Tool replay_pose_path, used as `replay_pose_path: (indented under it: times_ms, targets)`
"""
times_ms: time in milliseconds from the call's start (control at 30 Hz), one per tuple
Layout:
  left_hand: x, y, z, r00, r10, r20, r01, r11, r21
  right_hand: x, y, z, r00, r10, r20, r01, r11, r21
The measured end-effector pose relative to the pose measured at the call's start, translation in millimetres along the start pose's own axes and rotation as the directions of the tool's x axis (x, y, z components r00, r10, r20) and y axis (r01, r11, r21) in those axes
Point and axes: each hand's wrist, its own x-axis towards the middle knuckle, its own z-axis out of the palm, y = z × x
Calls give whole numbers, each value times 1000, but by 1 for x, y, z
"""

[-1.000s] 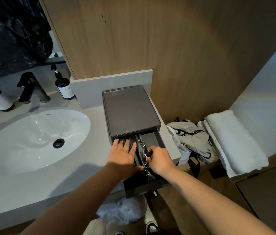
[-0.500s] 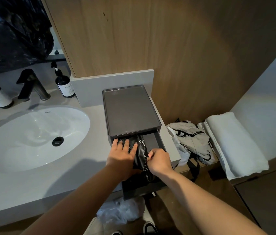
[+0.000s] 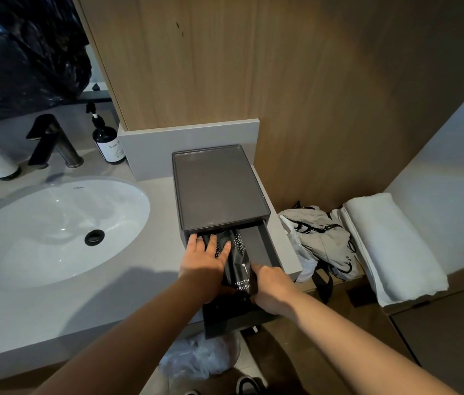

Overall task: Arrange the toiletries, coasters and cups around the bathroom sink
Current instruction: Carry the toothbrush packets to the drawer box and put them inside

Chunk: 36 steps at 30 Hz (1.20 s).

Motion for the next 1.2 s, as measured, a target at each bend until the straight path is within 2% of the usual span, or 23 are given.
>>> replay_pose_path:
  times_ms: [167,533,700,833,933,1033,1100,1200]
  targets:
    - [-2,1,-1,1000,-3,-12,3,1000,3,-4,-3,-1,999,-9,48,8,1000,29]
    - [-1,-2,1,998,-9,-58,7,999,-35,1,-6,-1,1000,-3,-13,4,998,70]
    - [1,-2,1,999,-4,-40,2,999,-46,3,-8,3,1000,-13,24,13,1000,4]
    - [2,-2,0,1000,-7,-22,7,1000,-28,0,-11,2,999,-15,41,21,989,-148]
    - [4,-3,-1,1000,-8,-15,7,999,-32,-5,-14,-3,997,-81,-17,72,950,-305]
    - [5,-2,-2,1000,-9,-12,9,999,-32,-4,-7,-2,981,-185,-64,156,935,-319]
    - [4,-2,-2,1000,-7,-16,6,999,-46,-2,-2,0,965,-258,-53,231,925,-303]
    - [2,-5,-4,999,19,-50,-22,998,-64,7,0,-3,935,-355,10,333,866,-374]
